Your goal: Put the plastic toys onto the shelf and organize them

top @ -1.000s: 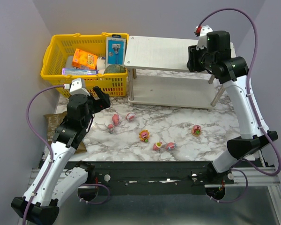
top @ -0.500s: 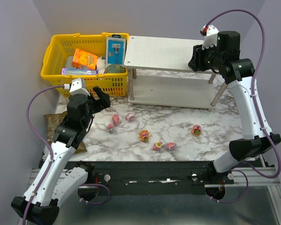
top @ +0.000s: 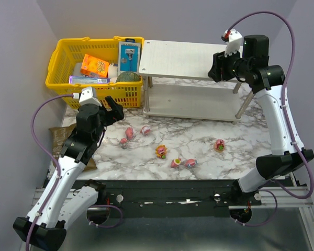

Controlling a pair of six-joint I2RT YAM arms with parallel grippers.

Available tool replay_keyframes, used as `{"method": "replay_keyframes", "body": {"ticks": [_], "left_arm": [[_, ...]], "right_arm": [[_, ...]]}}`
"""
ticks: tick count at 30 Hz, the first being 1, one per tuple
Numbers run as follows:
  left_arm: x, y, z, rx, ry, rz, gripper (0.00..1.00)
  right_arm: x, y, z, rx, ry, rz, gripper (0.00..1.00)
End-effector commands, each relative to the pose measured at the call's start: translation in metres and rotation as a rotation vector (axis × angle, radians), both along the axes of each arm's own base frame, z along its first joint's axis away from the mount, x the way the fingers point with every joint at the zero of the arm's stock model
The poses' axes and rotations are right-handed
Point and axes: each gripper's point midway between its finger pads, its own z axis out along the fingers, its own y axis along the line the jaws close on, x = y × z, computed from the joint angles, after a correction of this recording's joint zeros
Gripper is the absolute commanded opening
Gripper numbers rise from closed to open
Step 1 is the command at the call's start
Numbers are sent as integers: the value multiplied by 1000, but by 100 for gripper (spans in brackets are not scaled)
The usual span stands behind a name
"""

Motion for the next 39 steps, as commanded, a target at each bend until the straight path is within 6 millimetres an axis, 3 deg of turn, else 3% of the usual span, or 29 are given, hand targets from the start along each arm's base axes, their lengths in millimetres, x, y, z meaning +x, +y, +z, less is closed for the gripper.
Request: {"method": "replay_keyframes", "body": {"ticks": [1, 15, 27, 30, 36, 39], "left_arm": [[1, -1, 6, -6, -10, -1, 99], [2, -1, 6, -2, -7, -1, 99], [3, -3, 5, -4, -5, -7, 99], [3, -3, 6, -6, -8, -8, 99], [1, -2, 7, -8, -17, -5, 99], [3, -3, 8, -16, -22, -5, 99]], "right_arm": [[0, 1, -1, -13, 13, 27, 63], [4, -7, 18, -24, -45, -26, 89], [-9, -14, 59, 6, -160, -60, 93], [-17, -18, 77, 27, -215, -78, 93], [-54, -9, 117, 122, -314, -9, 94], [-79, 5, 117, 156, -279, 74, 94]]}}
